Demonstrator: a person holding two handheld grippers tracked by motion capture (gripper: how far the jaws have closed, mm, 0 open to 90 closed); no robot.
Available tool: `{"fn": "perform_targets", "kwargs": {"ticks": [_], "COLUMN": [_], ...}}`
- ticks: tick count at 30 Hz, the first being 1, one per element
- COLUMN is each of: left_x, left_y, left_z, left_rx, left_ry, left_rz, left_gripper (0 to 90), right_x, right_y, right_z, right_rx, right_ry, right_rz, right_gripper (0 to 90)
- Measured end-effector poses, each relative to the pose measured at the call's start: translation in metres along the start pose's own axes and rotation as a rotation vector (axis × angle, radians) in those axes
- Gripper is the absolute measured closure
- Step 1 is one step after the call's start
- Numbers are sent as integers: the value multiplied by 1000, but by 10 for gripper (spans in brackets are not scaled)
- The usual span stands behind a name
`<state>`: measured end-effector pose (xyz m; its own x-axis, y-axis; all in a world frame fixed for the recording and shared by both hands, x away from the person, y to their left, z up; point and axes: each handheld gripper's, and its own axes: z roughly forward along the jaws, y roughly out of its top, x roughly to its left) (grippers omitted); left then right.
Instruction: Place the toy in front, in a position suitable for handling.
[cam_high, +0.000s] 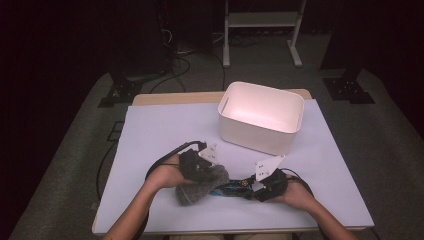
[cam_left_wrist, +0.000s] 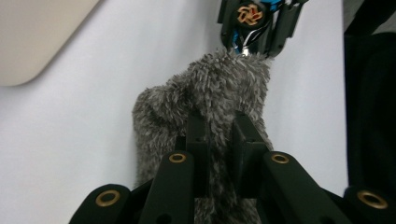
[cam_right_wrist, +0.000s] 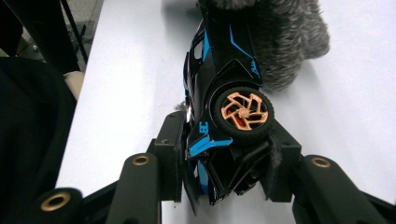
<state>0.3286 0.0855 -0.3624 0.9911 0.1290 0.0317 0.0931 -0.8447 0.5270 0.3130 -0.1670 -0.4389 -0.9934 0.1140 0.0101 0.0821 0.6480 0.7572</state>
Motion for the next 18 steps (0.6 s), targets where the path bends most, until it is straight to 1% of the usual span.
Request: {"fn": "perform_targets", "kwargs": {"ticks": [2, 3, 5, 7, 8, 10, 11, 12, 15, 18], "left_x": [1, 2, 5, 8, 9, 14, 16, 18, 22, 23], "left_y": [2, 5, 11, 17, 20, 22, 22, 20, 12, 4], "left_z": [3, 4, 8, 10, 11, 14, 14, 14, 11, 10], "left_rx": [-7, 1, 2, -11, -2, 7, 14, 10, 5, -23], "left_ry": [-6, -7, -5, -17, -12, -13, -13, -17, -11, -19], "left_rz": [1, 9, 12, 12, 15, 5, 3, -7, -32, -62], "left_gripper": [801, 801, 801, 801, 801, 801, 801, 801, 800, 800], "right_x": [-2, -4, -7, -11, -14, -19, -21, -22, -21, -20], "right_y": [2, 3, 5, 4, 4, 2, 1, 0, 0, 0], "right_z": [1, 2, 2, 1, 0, -2, -2, -2, -2, -2], "right_rx": [4, 9, 16, 17, 17, 16, 12, 7, 4, 6], "right_ry": [-1, -4, -8, -14, -18, -14, -9, -4, -11, -15], "right_rz": [0, -9, -10, -19, -14, -4, 3, 8, -7, -6], "right_gripper": [565, 564, 564, 564, 564, 564, 564, 564, 565, 564]}}
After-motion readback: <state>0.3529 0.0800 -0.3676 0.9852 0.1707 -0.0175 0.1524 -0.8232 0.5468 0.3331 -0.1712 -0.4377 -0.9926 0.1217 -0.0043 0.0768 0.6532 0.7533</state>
